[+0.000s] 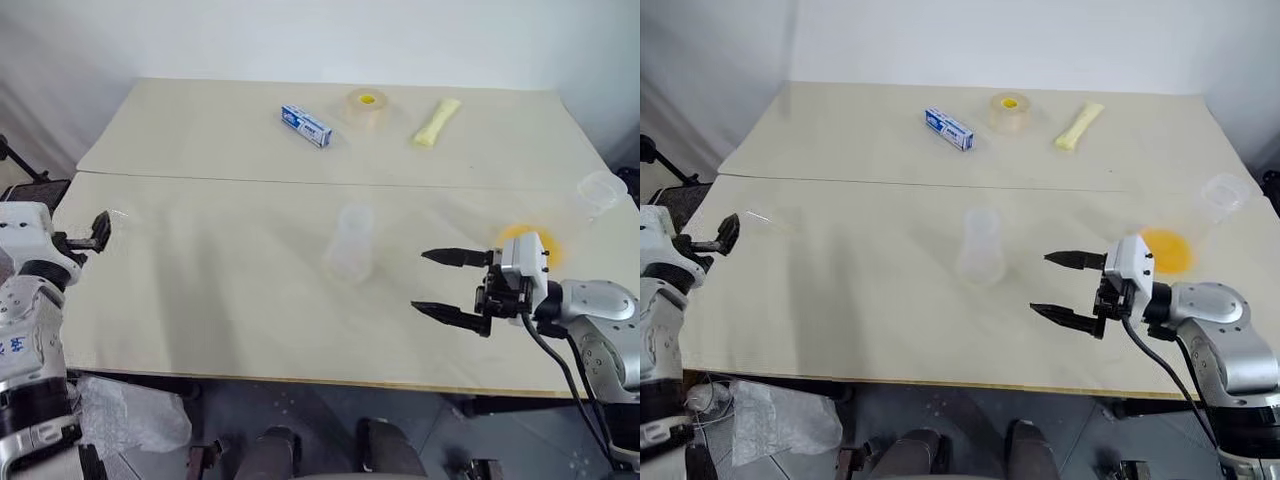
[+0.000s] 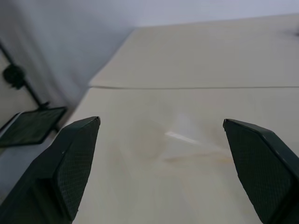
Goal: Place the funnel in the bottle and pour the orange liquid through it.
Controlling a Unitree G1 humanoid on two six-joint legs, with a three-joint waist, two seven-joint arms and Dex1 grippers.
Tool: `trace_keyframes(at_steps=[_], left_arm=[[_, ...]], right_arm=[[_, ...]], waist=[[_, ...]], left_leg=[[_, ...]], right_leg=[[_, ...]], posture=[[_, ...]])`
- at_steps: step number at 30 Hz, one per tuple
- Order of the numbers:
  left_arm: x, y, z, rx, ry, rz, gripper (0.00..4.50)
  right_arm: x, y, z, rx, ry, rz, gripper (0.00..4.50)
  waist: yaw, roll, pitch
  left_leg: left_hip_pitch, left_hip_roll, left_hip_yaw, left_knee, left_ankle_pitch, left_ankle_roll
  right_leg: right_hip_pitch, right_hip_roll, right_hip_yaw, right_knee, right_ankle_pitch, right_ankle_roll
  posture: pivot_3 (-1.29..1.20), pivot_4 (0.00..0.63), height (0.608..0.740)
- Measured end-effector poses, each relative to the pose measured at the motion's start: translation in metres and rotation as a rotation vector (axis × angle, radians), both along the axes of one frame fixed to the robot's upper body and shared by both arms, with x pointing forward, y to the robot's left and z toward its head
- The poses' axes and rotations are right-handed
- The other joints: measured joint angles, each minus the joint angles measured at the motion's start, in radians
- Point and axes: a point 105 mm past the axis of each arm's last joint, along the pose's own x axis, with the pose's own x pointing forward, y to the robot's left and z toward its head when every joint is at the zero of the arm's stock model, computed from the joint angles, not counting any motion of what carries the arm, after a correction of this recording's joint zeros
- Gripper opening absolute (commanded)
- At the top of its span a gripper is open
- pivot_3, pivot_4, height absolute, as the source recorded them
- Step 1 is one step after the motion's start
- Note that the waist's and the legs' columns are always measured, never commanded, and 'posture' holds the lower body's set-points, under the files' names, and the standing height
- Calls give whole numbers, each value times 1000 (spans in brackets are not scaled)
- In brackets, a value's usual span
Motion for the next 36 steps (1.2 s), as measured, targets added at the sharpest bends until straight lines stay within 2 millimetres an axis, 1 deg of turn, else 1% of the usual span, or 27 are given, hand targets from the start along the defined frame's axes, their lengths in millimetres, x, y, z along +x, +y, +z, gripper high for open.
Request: trace_keyframes(at_steps=[2,4,5,7,10,13,17,20,25,30,32,35,36], left_arm=[[11,5,-3,-14,17,16,4484],[25,2,-7,-12,33,-9,4484],[31,0,-8,-8,38,-24,4484],[48,-8,-12,-16,60,-68,4484],[68,-25,-11,-8,88,-149,4484],[77,-36,-14,4,125,-197,4484],[77,-40,-28,-16,186,-230,4484],[75,-40,-37,-31,229,-249,3887],[70,-31,-34,-25,247,-252,2263],[67,-32,-36,-34,271,-289,592],[65,-32,-38,-37,284,-306,45],[63,-30,-31,-17,270,-322,45],[63,-31,-31,-17,273,-328,45]], right_arm=[[1,1,-1,2,4,5,4500],[1,2,-2,0,10,13,4500],[1,3,-2,-1,11,17,4500],[1,3,-2,-3,10,16,4500],[1,3,-2,-4,8,15,4500],[2,2,-3,-7,10,5,4500],[0,-3,-5,-5,13,-29,4500],[-3,-5,-7,-4,14,-47,4500],[-5,-5,-8,-5,13,-55,4500],[-4,-5,-6,-5,5,-54,4500],[-3,-4,-4,-5,-2,-53,4500],[-3,-4,-3,-6,-6,-51,4500],[-2,-4,-3,-6,-7,-51,4500]], waist=[[-1,0,0],[-1,0,0],[-3,0,0],[-4,-1,0],[-5,-1,0],[-12,-1,0],[-25,-1,0],[-29,-1,0],[-29,-1,0],[-28,-1,0],[-28,-1,0],[-28,-1,0],[-28,-1,0]], left_leg=[[0,-1,-1,0,0,0],[0,-2,-1,0,0,1],[-1,-2,-1,0,0,1],[-1,-3,-1,0,0,1],[-1,-3,0,0,0,1],[-1,-4,2,0,0,2],[-1,-3,2,0,0,2],[-1,-3,2,0,0,2],[0,-3,3,0,0,2],[0,-3,3,0,0,2],[0,-3,3,0,0,2],[0,-3,2,0,0,2],[0,-3,2,0,0,2]], right_leg=[[0,0,-2,0,0,0],[0,0,-5,1,0,0],[0,0,-6,1,0,0],[0,0,-7,4,0,0],[-1,-1,-10,5,0,0],[-2,-1,-10,7,0,0],[-3,-2,-11,9,0,0],[-3,-2,-11,9,0,0],[-3,-1,-10,9,0,0],[-3,-2,-10,9,0,0],[-3,-2,-10,9,0,0],[-3,-2,-10,9,0,0],[-3,-2,-10,9,0,0]], posture=[[0,150,740],[0,150,740],[0,150,740],[0,150,740],[0,150,740],[0,150,740],[0,150,740],[0,150,740],[0,150,740],[0,150,740],[0,150,740],[0,150,740],[0,150,740]])
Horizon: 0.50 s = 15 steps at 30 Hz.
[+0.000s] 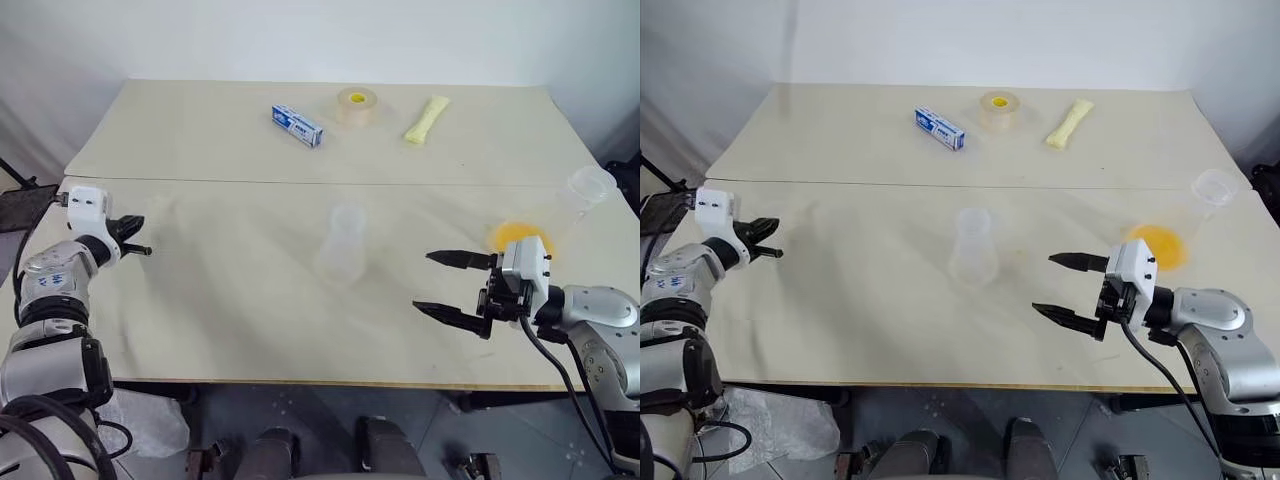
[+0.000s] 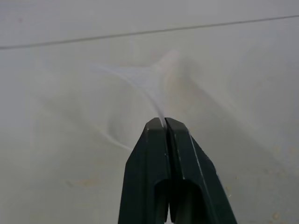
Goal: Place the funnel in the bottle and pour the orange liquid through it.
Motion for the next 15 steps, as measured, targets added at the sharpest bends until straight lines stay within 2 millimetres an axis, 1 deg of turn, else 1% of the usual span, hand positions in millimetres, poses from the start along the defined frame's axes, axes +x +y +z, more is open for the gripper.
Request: trace_keyframes(at_steps=[3,9,12,15], left_arm=[[-4,-1,-6,-2,21,-28,45],[-11,-11,-3,-12,19,-119,45],[-19,-28,4,-21,-4,-248,45],[-31,-48,21,-34,-55,-376,45]], right_arm=[[0,0,1,-1,-3,1,4500],[1,0,1,-2,-3,0,4500],[1,0,2,-1,-8,-1,4500],[1,-1,4,0,-17,2,4500]], waist=[[0,0,0],[-1,0,0],[-1,0,0],[-1,0,0]], left_leg=[[0,0,0,0,0,0],[0,0,0,0,0,0],[0,1,0,0,0,0],[-1,2,0,0,0,0]], right_leg=[[0,0,0,0,0,0],[0,0,0,0,0,0],[0,-2,1,0,0,0],[0,-3,2,-1,0,0]], posture=[[0,150,740],[0,150,740],[0,150,740],[0,150,740]])
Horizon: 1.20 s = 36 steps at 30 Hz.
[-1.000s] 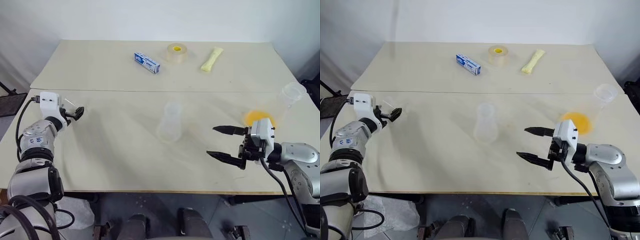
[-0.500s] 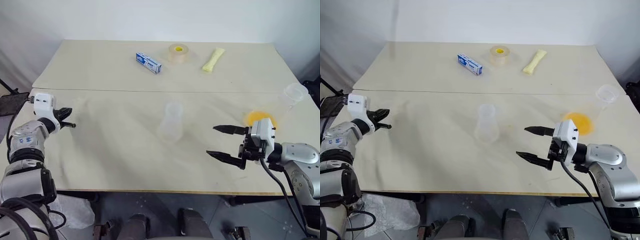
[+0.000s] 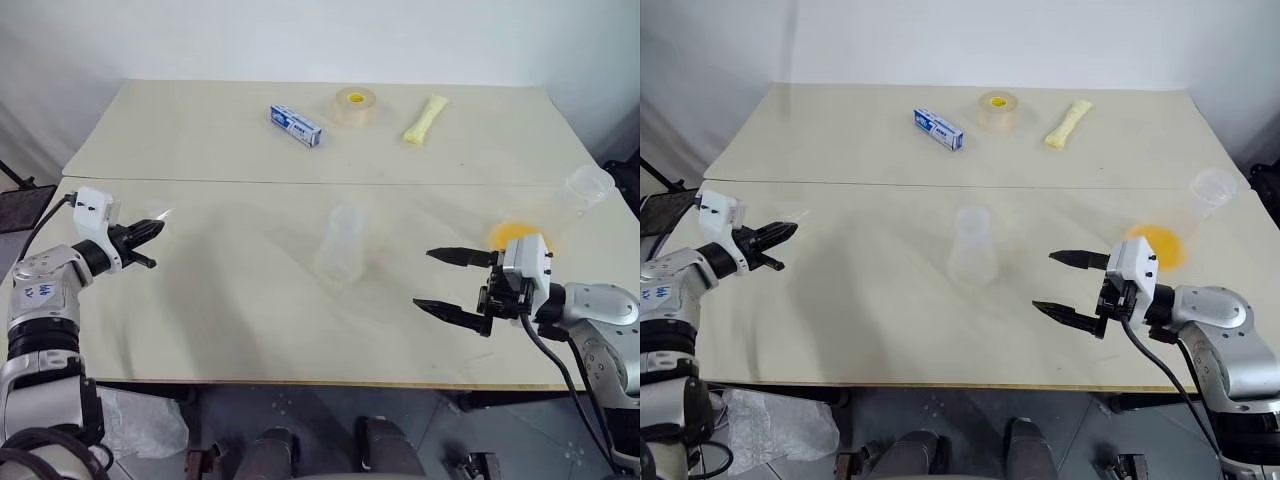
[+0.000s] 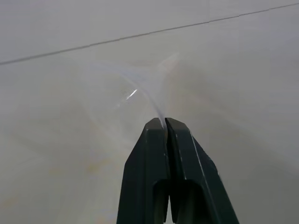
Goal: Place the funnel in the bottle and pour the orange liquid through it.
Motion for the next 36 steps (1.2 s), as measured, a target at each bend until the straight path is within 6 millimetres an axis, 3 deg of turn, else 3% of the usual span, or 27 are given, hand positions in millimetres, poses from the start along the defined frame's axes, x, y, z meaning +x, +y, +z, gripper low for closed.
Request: trace_keyframes(at_steps=[9,14,18,24,28,36], left_arm=[[-15,-49,48,19,-51,-258,45],[-19,-90,72,97,-85,-526,45],[-20,-112,96,175,-138,-714,45],[-10,-141,110,311,-192,-920,45],[2,-162,122,401,-243,-959,45],[12,-198,112,604,-243,-1068,45]], right_arm=[[2,-5,8,18,-40,-20,4500],[3,-3,8,48,-64,-43,4500],[1,-5,9,56,-81,-69,4500],[-5,-9,13,72,-103,-102,4500],[-10,-7,19,94,-124,-101,4500],[-17,-1,23,123,-154,-129,4500]], waist=[[1,0,0],[5,0,0],[2,0,0],[3,-1,1],[3,-2,2],[2,-3,3]], left_leg=[[0,0,0,0,0,0],[0,-1,0,0,0,0],[0,-1,0,0,0,0],[-1,-1,2,0,0,1],[-1,-1,3,0,0,2],[-1,-1,3,0,0,2]], right_leg=[[1,1,0,0,0,0],[1,3,-1,-1,0,0],[1,4,-1,-1,0,0],[1,5,-2,-1,0,0],[1,5,-2,-1,0,0],[0,5,-2,-1,0,0]], posture=[[0,150,740],[0,150,740],[0,150,740],[0,150,740],[0,150,740],[0,150,740]])
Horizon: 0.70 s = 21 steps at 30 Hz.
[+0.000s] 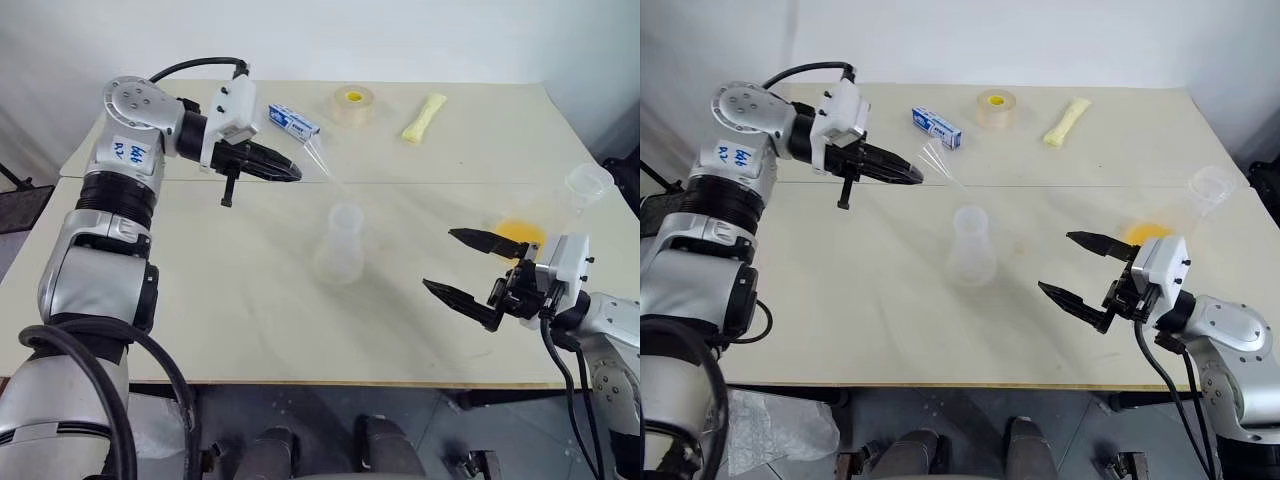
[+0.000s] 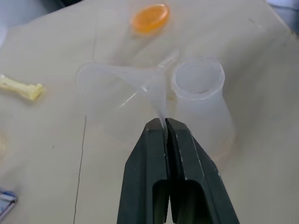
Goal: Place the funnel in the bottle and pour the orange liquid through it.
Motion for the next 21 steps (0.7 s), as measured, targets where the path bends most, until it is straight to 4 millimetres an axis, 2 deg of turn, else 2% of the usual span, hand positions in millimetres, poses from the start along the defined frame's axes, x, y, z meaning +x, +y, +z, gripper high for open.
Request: trace_keyframes(at_steps=[11,21], left_arm=[[1,-18,-9,164,-71,-71,45],[0,-27,-1,305,-186,-120,45]], right_arm=[[-7,5,3,9,-20,-10,4500],[-5,6,5,20,-31,-20,4500]], waist=[[1,-2,2],[1,-4,3]], left_leg=[[0,-1,0,0,0,1],[0,-1,1,0,0,2]], right_leg=[[0,0,0,0,0,0],[0,0,0,0,0,0]], posture=[[0,150,740],[0,150,740]])
